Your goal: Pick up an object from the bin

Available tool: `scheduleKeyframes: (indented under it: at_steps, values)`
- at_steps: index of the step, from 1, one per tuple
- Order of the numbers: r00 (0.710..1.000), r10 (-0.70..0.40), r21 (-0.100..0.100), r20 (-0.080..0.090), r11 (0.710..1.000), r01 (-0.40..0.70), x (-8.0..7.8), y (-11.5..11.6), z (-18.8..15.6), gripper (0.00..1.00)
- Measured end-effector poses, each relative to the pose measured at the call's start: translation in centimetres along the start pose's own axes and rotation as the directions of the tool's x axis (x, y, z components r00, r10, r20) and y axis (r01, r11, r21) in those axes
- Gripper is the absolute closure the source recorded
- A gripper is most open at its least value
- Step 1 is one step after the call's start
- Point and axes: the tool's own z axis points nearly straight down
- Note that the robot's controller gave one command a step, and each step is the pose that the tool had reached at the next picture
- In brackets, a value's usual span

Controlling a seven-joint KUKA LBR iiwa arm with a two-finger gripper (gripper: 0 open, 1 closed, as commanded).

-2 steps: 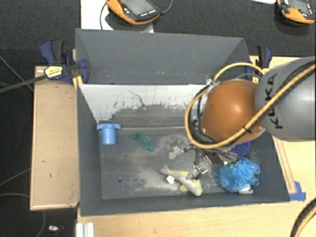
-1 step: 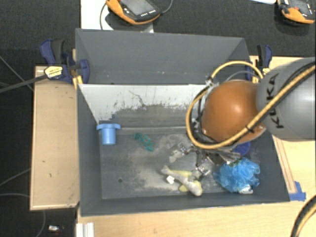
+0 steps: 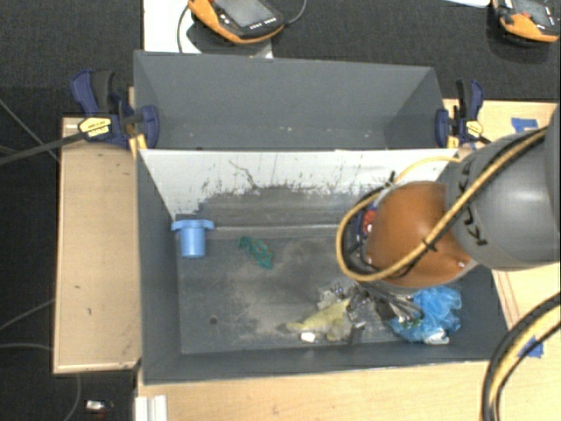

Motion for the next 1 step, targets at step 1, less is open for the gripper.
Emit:
scheduleKeyframes:
  at_steps: [1]
  values:
    - [1.0, 0.0, 0.0, 0.0, 1.0, 0.0, 0.0, 0.0, 0.0, 1.0]
